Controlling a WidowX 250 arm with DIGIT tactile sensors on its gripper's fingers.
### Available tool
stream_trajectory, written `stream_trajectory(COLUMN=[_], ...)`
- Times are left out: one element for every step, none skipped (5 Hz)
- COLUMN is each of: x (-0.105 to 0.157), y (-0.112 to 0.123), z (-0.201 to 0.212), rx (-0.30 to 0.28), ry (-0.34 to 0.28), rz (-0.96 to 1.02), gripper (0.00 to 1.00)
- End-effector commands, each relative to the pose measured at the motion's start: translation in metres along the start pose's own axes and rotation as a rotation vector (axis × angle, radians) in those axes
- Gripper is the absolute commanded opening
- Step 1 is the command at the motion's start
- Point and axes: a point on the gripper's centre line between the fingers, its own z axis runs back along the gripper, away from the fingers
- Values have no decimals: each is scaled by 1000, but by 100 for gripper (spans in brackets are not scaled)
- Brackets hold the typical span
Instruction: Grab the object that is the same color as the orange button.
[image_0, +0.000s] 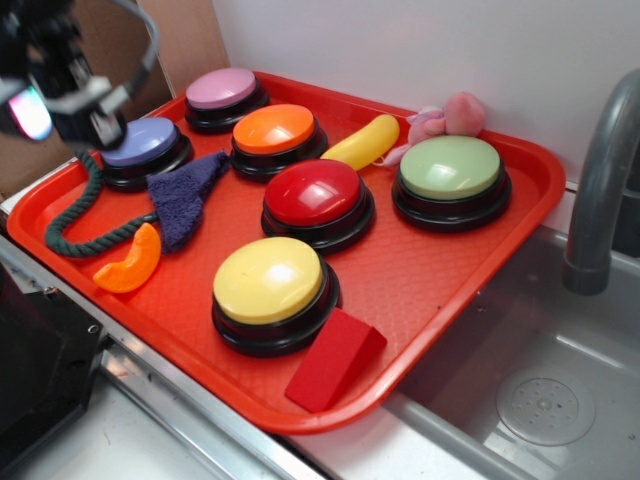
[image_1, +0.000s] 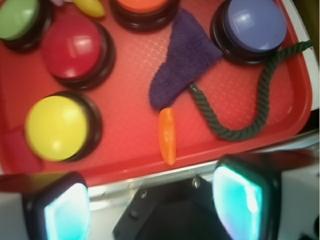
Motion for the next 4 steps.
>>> stream_trajectory(x=[10, 11, 12, 12], y=[18, 21, 27, 29], z=[-55, -72, -90, -98], rx=[32, 58, 37, 39], ry=[-72, -76, -69, -84], rz=[75, 89, 100, 97], gripper=[100, 100, 100, 93])
